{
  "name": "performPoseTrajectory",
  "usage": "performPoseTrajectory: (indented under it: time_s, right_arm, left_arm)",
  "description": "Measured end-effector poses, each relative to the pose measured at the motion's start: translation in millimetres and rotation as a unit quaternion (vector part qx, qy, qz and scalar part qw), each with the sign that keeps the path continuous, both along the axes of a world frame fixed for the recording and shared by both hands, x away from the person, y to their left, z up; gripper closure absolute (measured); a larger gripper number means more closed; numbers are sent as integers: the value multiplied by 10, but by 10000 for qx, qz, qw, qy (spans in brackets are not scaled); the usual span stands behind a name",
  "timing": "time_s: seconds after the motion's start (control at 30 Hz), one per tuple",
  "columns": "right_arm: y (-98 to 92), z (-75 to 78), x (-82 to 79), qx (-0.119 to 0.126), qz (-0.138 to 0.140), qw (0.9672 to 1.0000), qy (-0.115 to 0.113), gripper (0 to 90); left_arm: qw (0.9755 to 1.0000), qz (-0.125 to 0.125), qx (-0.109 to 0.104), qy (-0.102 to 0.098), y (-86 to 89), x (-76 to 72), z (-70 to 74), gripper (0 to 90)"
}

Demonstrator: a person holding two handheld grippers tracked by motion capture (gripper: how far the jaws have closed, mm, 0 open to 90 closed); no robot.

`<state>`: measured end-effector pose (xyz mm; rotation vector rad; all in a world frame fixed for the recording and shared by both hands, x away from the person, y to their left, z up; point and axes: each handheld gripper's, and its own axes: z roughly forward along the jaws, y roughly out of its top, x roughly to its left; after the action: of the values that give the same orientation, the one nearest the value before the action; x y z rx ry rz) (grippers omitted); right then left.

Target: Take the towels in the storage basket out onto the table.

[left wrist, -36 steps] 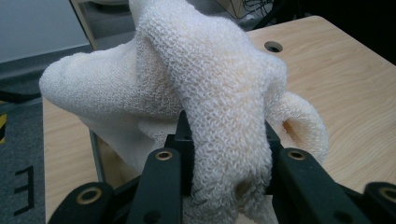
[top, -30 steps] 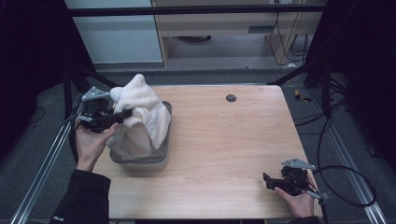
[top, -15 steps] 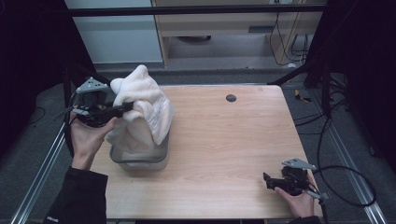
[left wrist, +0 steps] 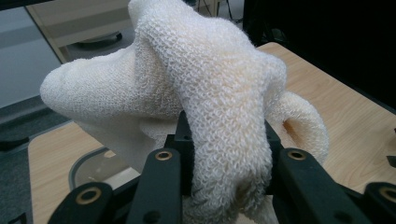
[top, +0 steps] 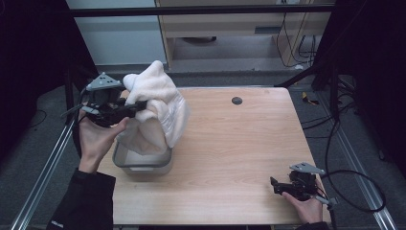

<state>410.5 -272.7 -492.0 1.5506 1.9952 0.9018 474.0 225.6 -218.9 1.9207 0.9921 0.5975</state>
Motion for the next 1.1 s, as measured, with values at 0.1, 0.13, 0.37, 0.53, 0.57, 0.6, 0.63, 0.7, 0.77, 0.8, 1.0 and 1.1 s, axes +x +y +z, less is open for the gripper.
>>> performPoseTrajectory:
  time_s: [0.1, 0.13, 0.37, 0.53, 0.57, 0.6, 0.63, 0.7, 0.77, 0.8, 1.0, 1.1]
  right_arm:
    - [-2, 5, -4, 4, -11, 10000, -12, 38]
    - [-2, 5, -4, 4, -11, 10000, -12, 38]
    - [-7, 8, -8, 18, -9, 10000, -22, 38]
    - [-12, 9, -8, 7, 9, 10000, -38, 38]
    - [-11, 8, -8, 23, 1, 10000, -29, 38]
    - [-11, 8, -8, 23, 1, 10000, -29, 38]
    - [-11, 8, -9, 27, 3, 10000, -30, 38]
    - [-14, 9, -9, 12, 15, 10000, -37, 38]
    - [-17, 11, -10, 12, 10, 10000, -39, 38]
    - [-19, 11, -9, 8, 12, 10000, -46, 38]
    - [-22, 12, -16, 21, 16, 10000, -52, 38]
    - [-19, 12, -17, 33, 7, 10000, -49, 38]
  left_arm:
    - [9999, -104, 22, -24, -91, -11, 22, 698]
    - [9999, -104, 22, -24, -91, -11, 22, 698]
    - [9992, -379, 105, -48, -354, -23, 26, 698]
    - [9987, -500, 108, -40, -495, -13, 13, 698]
    - [9984, -551, 110, -42, -542, -11, 10, 697]
    - [9984, -551, 110, -42, -542, -11, 10, 697]
    - [9982, -594, 121, -45, -603, -10, 1, 697]
    - [9980, -625, 106, -36, -641, -7, -8, 697]
    - [9977, -670, 107, -31, -693, -4, -21, 697]
    - [9975, -693, 94, -33, -726, -2, -30, 697]
    - [9962, -869, 109, 20, -904, 12, -92, 697]
    - [9956, -922, 131, 44, -976, 28, -135, 696]
